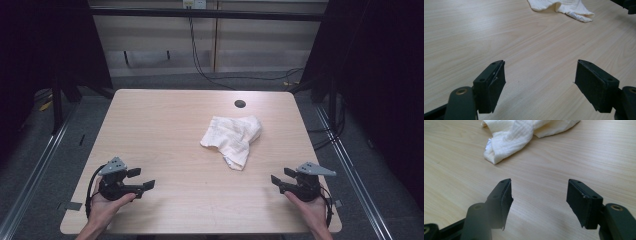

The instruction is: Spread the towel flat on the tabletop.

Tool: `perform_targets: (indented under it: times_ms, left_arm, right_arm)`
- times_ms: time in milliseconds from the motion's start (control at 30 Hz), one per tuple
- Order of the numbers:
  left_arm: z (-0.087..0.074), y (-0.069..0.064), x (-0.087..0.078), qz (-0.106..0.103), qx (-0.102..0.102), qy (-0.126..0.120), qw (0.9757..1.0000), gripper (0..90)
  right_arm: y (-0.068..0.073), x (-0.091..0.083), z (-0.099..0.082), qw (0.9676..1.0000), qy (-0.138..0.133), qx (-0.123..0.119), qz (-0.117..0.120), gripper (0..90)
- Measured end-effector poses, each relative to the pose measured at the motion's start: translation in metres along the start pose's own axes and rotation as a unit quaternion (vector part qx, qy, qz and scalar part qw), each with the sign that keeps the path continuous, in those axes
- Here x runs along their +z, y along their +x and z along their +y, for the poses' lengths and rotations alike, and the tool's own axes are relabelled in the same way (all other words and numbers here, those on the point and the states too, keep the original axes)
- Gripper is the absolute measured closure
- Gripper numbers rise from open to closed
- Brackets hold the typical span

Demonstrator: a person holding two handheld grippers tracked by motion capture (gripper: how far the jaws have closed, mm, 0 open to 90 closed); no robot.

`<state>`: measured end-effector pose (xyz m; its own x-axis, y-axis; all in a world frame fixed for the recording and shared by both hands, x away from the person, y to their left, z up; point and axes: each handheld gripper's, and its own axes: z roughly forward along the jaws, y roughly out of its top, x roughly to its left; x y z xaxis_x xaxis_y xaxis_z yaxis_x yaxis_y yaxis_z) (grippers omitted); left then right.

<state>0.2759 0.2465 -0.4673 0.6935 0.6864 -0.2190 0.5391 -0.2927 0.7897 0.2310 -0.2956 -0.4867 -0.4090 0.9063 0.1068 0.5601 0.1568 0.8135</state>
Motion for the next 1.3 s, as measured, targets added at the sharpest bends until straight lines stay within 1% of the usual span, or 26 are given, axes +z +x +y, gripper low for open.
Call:
perform_targets:
  times_ms: [33, 67, 100, 200, 233, 267, 333, 400, 500, 533, 567, 633, 667, 733, 767, 867, 933, 967, 1000, 1033, 1100, 1167, 1200, 1233, 1267, 1300]
  left_arm:
    - [0.000, 0.000, 0.000, 0.002, -0.002, -0.001, 1.0000, 24.0]
    - [0.000, 0.001, 0.000, 0.003, -0.001, 0.000, 1.0000, 24.4]
    - [0.000, 0.001, 0.001, 0.003, -0.006, -0.002, 1.0000, 24.8]
    - [0.001, 0.003, 0.003, -0.002, -0.011, 0.001, 0.9999, 25.5]
    - [0.001, 0.004, 0.004, -0.004, -0.012, 0.002, 0.9999, 25.5]
    - [0.001, 0.004, 0.004, -0.005, -0.011, 0.002, 0.9999, 25.5]
    - [0.001, 0.003, 0.004, -0.010, -0.008, 0.002, 0.9999, 25.6]
    - [0.001, 0.002, 0.004, -0.012, -0.007, 0.000, 0.9999, 26.8]
    - [0.002, 0.001, 0.002, -0.010, 0.001, -0.002, 0.9999, 26.7]
    - [0.002, 0.001, 0.001, -0.013, 0.002, -0.005, 0.9999, 26.7]
    - [0.001, 0.000, 0.000, -0.014, -0.001, -0.009, 0.9999, 26.5]
    - [0.001, -0.001, 0.000, -0.012, 0.003, -0.008, 0.9999, 26.5]
    - [0.001, -0.001, 0.000, -0.014, 0.002, -0.008, 0.9999, 26.5]
    - [0.001, -0.002, 0.001, -0.014, 0.008, -0.005, 0.9999, 26.7]
    - [0.001, -0.002, 0.002, -0.014, 0.009, -0.004, 0.9999, 26.8]
    - [0.001, -0.003, 0.003, -0.013, 0.011, 0.001, 0.9999, 27.2]
    - [0.001, -0.004, 0.004, -0.012, 0.013, 0.003, 0.9998, 27.4]
    - [0.001, -0.004, 0.004, -0.012, 0.012, 0.003, 0.9998, 27.4]
    - [0.001, -0.004, 0.004, -0.014, 0.012, 0.002, 0.9998, 27.4]
    - [0.001, -0.005, 0.004, -0.014, 0.012, 0.003, 0.9998, 27.5]
    - [0.001, -0.005, 0.004, -0.015, 0.015, 0.004, 0.9998, 27.5]
    - [0.001, -0.005, 0.004, -0.015, 0.011, 0.005, 0.9998, 27.9]
    - [0.001, -0.005, 0.004, -0.012, 0.011, 0.008, 0.9998, 28.7]
    - [0.001, -0.004, 0.005, -0.007, 0.012, 0.013, 0.9998, 29.6]
    - [0.001, -0.004, 0.005, -0.006, 0.011, 0.011, 0.9999, 30.0]
    - [0.001, -0.004, 0.004, -0.005, 0.014, 0.010, 0.9998, 30.1]
  right_arm:
    - [0.001, 0.000, 0.000, 1.0000, 0.006, 0.002, 0.003, 36.8]
    - [0.001, 0.000, 0.001, 0.9999, 0.011, -0.003, 0.006, 36.3]
    - [0.002, 0.001, 0.000, 0.9998, 0.018, -0.008, 0.009, 35.7]
    - [0.003, 0.002, 0.000, 0.9997, 0.016, -0.008, 0.017, 35.1]
    - [0.003, 0.002, 0.001, 0.9997, 0.015, -0.002, 0.019, 34.0]
    - [0.002, 0.002, 0.001, 0.9996, 0.014, -0.001, 0.025, 34.0]
    - [0.004, 0.002, 0.001, 0.9996, 0.019, -0.008, 0.021, 33.9]
    - [0.006, 0.001, 0.002, 0.9995, 0.019, -0.007, 0.025, 33.8]
    - [0.009, 0.000, 0.004, 0.9991, 0.022, -0.017, 0.033, 33.0]
    - [0.011, 0.000, 0.005, 0.9991, 0.021, -0.018, 0.032, 33.0]
    - [0.012, 0.000, 0.006, 0.9989, 0.021, -0.019, 0.036, 33.0]
    - [0.013, -0.001, 0.008, 0.9989, 0.021, -0.023, 0.037, 32.7]
    - [0.013, -0.002, 0.009, 0.9988, 0.020, -0.019, 0.039, 32.8]
    - [0.012, -0.003, 0.011, 0.9985, 0.018, -0.017, 0.050, 33.0]
    - [0.011, -0.002, 0.014, 0.9984, 0.015, -0.021, 0.051, 33.1]
    - [0.008, -0.003, 0.018, 0.9982, 0.012, -0.017, 0.056, 33.5]
    - [0.006, -0.003, 0.022, 0.9980, 0.008, -0.020, 0.059, 33.6]
    - [0.005, -0.002, 0.024, 0.9977, 0.009, -0.022, 0.064, 33.5]
    - [0.005, -0.002, 0.025, 0.9977, 0.009, -0.022, 0.063, 33.1]
    - [0.006, -0.002, 0.027, 0.9975, 0.011, -0.024, 0.065, 32.3]
    - [0.006, 0.000, 0.032, 0.9965, 0.010, -0.025, 0.079, 27.6]
    - [0.007, 0.001, 0.037, 0.9953, 0.008, -0.037, 0.089, 26.7]
    - [0.007, 0.001, 0.040, 0.9950, 0.006, -0.043, 0.090, 26.4]
    - [0.006, 0.001, 0.042, 0.9946, 0.001, -0.045, 0.094, 26.5]
    - [0.006, 0.001, 0.045, 0.9942, -0.002, -0.044, 0.098, 26.5]
    - [0.005, 0.002, 0.048, 0.9943, -0.002, -0.046, 0.096, 26.7]
